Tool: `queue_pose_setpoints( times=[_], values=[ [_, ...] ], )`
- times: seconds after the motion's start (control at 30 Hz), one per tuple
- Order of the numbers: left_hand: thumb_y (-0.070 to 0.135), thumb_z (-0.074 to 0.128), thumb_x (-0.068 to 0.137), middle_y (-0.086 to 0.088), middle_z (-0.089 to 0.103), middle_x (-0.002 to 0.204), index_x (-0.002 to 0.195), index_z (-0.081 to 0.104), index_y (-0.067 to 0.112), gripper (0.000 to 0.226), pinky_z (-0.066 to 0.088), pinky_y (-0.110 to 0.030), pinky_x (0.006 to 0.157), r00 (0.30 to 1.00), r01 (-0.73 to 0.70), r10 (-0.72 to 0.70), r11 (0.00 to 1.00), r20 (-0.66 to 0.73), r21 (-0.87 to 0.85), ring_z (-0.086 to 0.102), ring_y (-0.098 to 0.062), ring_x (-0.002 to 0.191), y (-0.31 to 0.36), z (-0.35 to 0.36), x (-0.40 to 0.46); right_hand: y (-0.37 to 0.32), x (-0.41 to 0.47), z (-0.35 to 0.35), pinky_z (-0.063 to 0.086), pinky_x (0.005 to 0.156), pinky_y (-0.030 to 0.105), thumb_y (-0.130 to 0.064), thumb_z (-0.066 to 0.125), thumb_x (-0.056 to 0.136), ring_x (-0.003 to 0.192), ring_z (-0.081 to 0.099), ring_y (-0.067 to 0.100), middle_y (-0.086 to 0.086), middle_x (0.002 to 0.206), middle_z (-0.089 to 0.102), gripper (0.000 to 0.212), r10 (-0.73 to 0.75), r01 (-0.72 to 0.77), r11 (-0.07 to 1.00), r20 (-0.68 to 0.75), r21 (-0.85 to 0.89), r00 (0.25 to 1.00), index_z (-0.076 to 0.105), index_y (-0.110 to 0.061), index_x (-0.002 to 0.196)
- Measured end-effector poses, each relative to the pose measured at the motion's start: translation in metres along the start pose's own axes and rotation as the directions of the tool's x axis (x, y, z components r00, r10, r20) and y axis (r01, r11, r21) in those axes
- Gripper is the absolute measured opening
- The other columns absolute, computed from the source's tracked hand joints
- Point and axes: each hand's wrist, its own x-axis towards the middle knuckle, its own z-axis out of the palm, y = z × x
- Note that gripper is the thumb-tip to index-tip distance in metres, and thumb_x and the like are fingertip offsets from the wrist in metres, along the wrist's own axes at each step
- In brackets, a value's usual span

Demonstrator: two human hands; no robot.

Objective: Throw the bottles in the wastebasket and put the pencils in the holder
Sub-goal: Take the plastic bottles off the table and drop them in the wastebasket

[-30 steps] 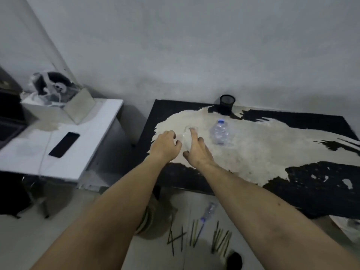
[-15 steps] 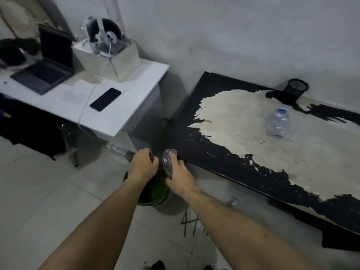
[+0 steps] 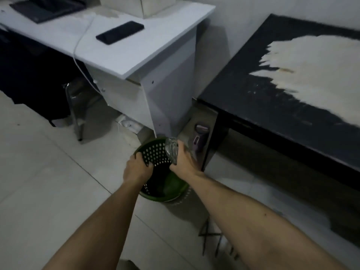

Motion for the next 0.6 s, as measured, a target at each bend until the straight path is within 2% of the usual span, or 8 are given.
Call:
queue_pose_setpoints(
  times=[0.2, 0.3, 0.4, 0.47, 0.6],
  values=[
    [0.039, 0.062, 0.085, -0.019, 0.047, 0.130, 0.142, 0.030, 0.015, 0.069, 0.047, -0.053, 0.096, 0.993, 0.086, -0.084, 0.996, -0.081, 0.013, 0.048, -0.040, 0.119, -0.056, 0.071, 0.068, 0.041, 0.062, 0.076, 0.052, 0.090, 0.046, -0.019, 0.073, 0.086, 0.113, 0.061, 0.035, 0.012, 0.136, 0.055, 0.085, -0.063, 0.062, 0.997, -0.006, -0.048, 0.998, 0.017, -0.026, 0.149],
    [0.027, 0.053, 0.091, -0.020, 0.048, 0.126, 0.136, 0.038, 0.007, 0.051, 0.048, -0.054, 0.094, 0.986, 0.097, -0.089, 0.994, -0.139, 0.057, 0.049, -0.041, 0.115, -0.073, 0.091, 0.090, 0.058, 0.081, 0.102, 0.052, 0.091, 0.047, -0.018, 0.074, 0.086, 0.114, 0.060, 0.033, 0.012, 0.136, 0.053, 0.079, -0.105, 0.104, 0.988, -0.006, -0.113, 0.994, 0.024, -0.022, 0.146],
    [0.016, 0.048, 0.092, -0.021, 0.051, 0.119, 0.124, 0.049, 0.004, 0.034, 0.050, -0.051, 0.089, 0.976, 0.082, -0.068, 0.995, -0.205, 0.062, 0.053, -0.040, 0.108, -0.081, 0.103, 0.096, 0.076, 0.088, 0.117, 0.051, 0.093, 0.047, -0.015, 0.073, 0.085, 0.115, 0.057, 0.035, 0.014, 0.135, 0.049, 0.074, -0.069, 0.072, 0.979, 0.024, -0.190, 0.997, 0.028, -0.019, 0.144],
    [0.013, 0.050, 0.092, -0.022, 0.054, 0.114, 0.121, 0.046, 0.005, 0.031, 0.051, -0.050, 0.084, 0.984, 0.066, -0.060, 0.997, -0.166, 0.030, 0.057, -0.042, 0.104, -0.079, 0.106, 0.094, 0.085, 0.090, 0.121, 0.051, 0.093, 0.050, -0.011, 0.071, 0.087, 0.115, 0.058, 0.037, 0.015, 0.136, 0.048, 0.070, -0.018, 0.031, 0.974, 0.058, -0.226, 0.998, 0.029, -0.018, 0.143],
    [0.017, 0.046, 0.094, -0.020, 0.052, 0.117, 0.121, 0.054, 0.006, 0.030, 0.051, -0.049, 0.088, 0.996, 0.013, -0.001, 0.991, -0.091, 0.130, 0.059, -0.039, 0.104, -0.068, 0.117, 0.083, 0.103, 0.092, 0.124, 0.049, 0.097, 0.054, -0.006, 0.063, 0.091, 0.119, 0.055, 0.039, 0.017, 0.139, 0.044, 0.064, 0.067, -0.047, 0.961, 0.067, -0.272, 0.995, 0.029, -0.018, 0.143]
  ],
)
